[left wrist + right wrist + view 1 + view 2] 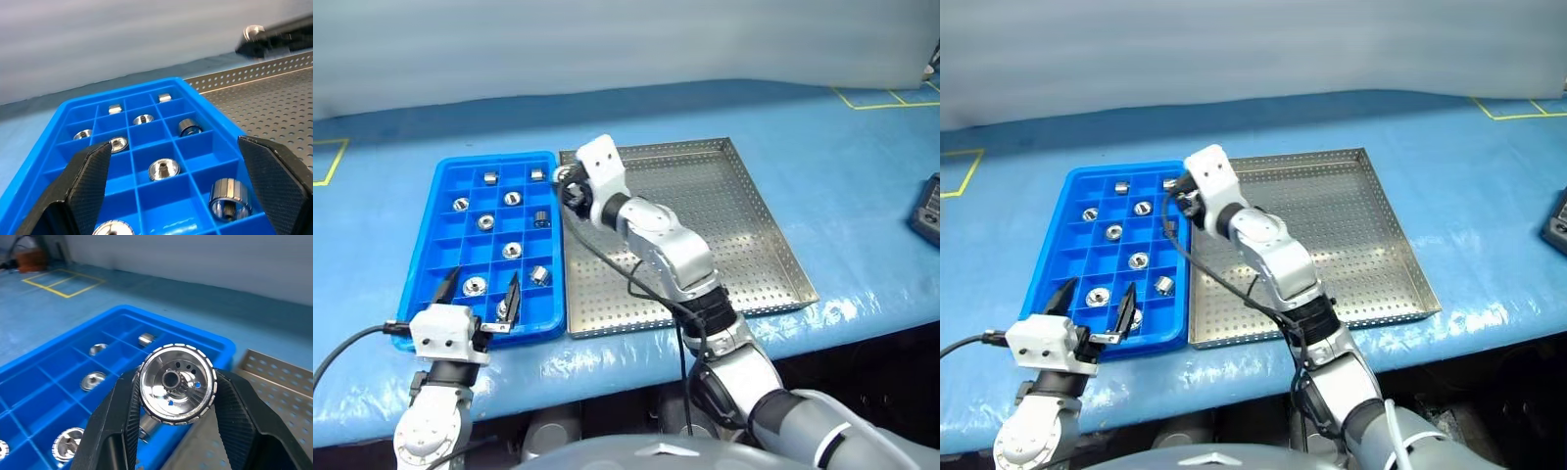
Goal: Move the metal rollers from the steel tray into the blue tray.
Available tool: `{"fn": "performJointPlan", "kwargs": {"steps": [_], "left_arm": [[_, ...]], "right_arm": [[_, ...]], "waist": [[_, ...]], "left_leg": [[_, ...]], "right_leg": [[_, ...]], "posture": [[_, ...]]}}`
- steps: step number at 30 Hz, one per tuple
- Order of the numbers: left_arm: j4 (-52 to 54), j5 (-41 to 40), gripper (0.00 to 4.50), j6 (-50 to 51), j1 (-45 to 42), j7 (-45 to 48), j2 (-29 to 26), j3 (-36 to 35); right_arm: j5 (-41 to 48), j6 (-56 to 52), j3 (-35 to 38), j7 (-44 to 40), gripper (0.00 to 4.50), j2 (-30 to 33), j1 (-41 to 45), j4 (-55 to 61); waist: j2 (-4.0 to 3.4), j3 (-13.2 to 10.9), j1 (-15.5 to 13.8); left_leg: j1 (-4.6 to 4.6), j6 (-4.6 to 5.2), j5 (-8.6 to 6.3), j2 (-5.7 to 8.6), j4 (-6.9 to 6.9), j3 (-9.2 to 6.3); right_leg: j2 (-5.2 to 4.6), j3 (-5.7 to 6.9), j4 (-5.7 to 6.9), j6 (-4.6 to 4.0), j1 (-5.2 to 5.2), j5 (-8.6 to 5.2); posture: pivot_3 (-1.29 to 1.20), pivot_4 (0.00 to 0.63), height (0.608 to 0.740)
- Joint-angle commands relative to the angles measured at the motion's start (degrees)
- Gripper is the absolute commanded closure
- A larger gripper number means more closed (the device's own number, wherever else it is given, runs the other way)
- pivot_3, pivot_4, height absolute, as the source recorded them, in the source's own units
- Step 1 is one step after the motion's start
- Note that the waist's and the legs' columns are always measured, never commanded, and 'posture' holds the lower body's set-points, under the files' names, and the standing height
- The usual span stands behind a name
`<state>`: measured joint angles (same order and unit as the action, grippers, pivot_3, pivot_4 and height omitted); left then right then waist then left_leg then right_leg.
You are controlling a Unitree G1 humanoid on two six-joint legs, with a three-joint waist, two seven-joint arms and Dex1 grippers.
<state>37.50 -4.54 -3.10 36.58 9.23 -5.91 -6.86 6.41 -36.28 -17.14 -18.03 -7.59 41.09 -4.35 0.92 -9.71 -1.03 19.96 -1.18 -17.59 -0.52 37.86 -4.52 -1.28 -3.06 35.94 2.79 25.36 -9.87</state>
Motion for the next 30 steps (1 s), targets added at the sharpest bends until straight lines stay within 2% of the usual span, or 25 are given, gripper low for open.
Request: {"fn": "performJointPlan", "kwargs": {"steps": [1,10,16,20,23,30], "left_arm": [[4.14,1.67,0.0,-2.83,2.57,-1.93,1.46,-0.19],[6.14,3.99,0.0,-7.28,10.82,-5.41,6.5,1.07],[7.3,4.21,0.0,-8.1,12.54,-6.68,8.35,1.15],[8.0,1.43,0.0,-4.66,9.81,-5.48,6.12,-1.39],[8.54,-3.53,0.0,0.42,4.3,-4.69,3.47,-4.5],[8.14,-15.88,0.0,12.81,-9.36,-5.26,-0.38,-7.44]], "right_arm": [[0.88,3.6,-2.02,-2.66,2.66,-3.71,2.83,-2.35],[0.47,11.29,-8.36,-7.38,2.66,-9.17,6.54,-15.51],[2.04,12.44,-9.19,-8.32,2.66,-10.27,7.22,-15.1],[3.84,9.94,-8.91,-8.58,2.66,-8.29,5.0,-9.01],[5.54,5.91,-9.77,-8.95,2.66,-5.29,1.32,-2.21],[5.77,0.84,-13.22,-8.72,2.66,-0.84,-5.26,8.61]], "waist": [[0.0,0.0,-1.14],[-0.01,-0.02,-4.34],[-0.01,-0.03,-6.76],[-0.03,-0.05,-7.34],[-0.08,-0.08,-7.07],[-0.05,-0.02,-3.81]], "left_leg": [[0.03,0.0,0.0,0.02,0.0,-0.02],[0.0,0.0,0.0,0.0,0.02,0.0],[0.06,0.0,0.0,0.0,0.02,-0.1],[0.09,0.0,0.0,-0.01,0.02,-0.14],[0.11,-0.01,0.0,-0.02,0.02,-0.22],[0.1,-0.21,0.11,-0.02,0.03,-0.33]], "right_leg": [[-0.02,0.01,0.0,-0.02,0.01,-0.01],[-0.01,0.07,0.02,-0.21,0.01,-0.24],[0.01,0.14,0.03,-0.26,0.04,-0.29],[0.02,0.18,0.02,-0.27,0.06,-0.31],[0.03,0.24,0.02,-0.3,0.07,-0.32],[-0.01,0.33,0.02,-0.32,-0.04,-0.29]], "posture": [[0.35,0.15,0.74],[0.49,0.15,0.74],[0.49,0.15,0.74],[0.42,0.15,0.74],[0.33,0.15,0.74],[0.19,0.15,0.74]]}}
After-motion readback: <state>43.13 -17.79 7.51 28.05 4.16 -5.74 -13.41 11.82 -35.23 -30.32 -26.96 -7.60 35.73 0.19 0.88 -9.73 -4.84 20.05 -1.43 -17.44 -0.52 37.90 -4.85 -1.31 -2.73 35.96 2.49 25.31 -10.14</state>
